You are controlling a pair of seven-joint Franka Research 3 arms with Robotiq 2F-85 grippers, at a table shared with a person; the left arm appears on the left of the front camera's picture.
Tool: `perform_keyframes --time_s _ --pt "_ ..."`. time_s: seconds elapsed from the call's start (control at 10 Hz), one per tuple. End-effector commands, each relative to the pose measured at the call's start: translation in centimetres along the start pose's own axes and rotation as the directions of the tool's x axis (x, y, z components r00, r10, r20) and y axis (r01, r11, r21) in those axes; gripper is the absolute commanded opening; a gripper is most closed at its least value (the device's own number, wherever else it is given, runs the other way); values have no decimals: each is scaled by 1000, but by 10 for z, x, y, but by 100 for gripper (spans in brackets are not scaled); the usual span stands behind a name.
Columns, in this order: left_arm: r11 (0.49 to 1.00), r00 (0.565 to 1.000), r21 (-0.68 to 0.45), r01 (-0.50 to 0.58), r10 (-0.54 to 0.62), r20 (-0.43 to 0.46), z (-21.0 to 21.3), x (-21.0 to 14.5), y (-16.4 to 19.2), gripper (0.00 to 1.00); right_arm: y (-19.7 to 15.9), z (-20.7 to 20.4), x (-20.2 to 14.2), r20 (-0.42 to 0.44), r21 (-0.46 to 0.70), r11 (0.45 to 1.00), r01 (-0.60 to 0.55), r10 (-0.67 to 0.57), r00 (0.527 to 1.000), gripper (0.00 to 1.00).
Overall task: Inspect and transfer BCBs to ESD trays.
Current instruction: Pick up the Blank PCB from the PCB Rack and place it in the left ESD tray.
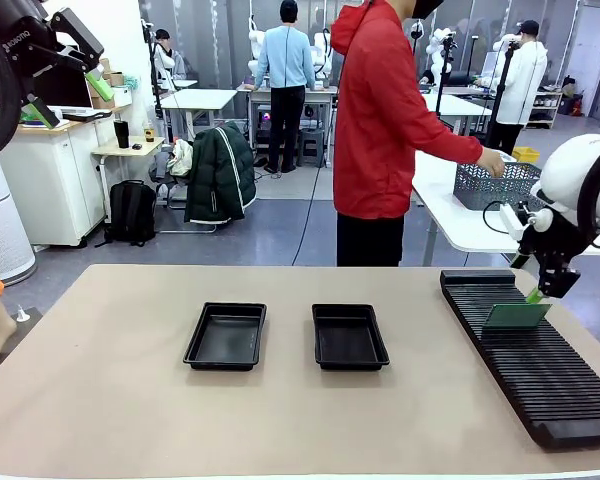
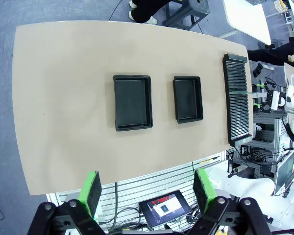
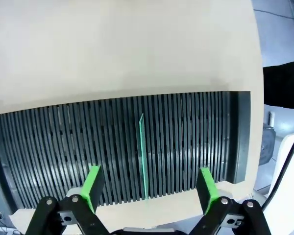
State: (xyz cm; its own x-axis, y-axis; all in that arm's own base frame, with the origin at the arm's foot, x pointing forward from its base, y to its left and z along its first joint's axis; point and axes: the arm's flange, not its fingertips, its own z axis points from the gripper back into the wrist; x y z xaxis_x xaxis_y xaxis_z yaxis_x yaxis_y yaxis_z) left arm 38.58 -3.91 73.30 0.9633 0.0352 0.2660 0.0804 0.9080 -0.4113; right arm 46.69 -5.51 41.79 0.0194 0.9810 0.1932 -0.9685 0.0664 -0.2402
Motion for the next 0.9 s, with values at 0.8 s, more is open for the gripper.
perform_keyframes --time_s 0.8 --pt "1000 1000 -5 -1 1 3 -1 0 2 100 -17 -58 -12 -95 60 997 -51 57 994 100"
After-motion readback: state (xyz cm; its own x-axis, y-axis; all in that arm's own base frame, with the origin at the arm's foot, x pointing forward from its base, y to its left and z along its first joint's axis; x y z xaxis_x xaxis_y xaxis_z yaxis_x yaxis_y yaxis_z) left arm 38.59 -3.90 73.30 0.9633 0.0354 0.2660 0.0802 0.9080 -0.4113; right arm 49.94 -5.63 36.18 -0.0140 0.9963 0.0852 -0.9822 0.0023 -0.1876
